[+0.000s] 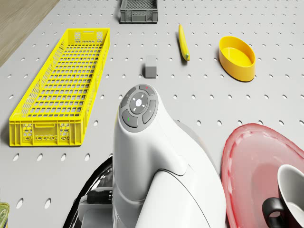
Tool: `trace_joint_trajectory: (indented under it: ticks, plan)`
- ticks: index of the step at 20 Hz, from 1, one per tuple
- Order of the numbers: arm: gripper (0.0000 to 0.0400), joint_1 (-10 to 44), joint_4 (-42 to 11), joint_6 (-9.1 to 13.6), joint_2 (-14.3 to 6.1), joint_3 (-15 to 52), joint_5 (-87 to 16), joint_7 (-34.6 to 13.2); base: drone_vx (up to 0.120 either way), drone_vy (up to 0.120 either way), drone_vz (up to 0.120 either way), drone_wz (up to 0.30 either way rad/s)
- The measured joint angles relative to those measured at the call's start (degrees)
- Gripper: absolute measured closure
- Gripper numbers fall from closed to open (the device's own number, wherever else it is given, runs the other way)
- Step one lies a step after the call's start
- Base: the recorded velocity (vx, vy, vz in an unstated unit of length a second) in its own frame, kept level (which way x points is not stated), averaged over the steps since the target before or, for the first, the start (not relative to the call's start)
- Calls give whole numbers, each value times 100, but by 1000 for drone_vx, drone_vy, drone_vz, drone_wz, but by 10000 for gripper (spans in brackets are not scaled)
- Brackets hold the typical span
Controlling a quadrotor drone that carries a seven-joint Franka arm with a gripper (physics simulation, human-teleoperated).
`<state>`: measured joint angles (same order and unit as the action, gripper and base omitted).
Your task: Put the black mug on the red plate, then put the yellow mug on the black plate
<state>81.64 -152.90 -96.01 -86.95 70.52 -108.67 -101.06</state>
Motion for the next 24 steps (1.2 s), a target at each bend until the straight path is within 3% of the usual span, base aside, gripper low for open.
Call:
trace_joint_trajectory:
  ticks: [7,13,24]
  plan:
    - [290,1,0,-3,-4,0,2,-1,120,-23,0,0]
    - [290,8,11,-19,-4,-29,-23,-2,7,0,0,0]
    - [290,139,271,-277,96,-595,-547,4,0,0,0,0]
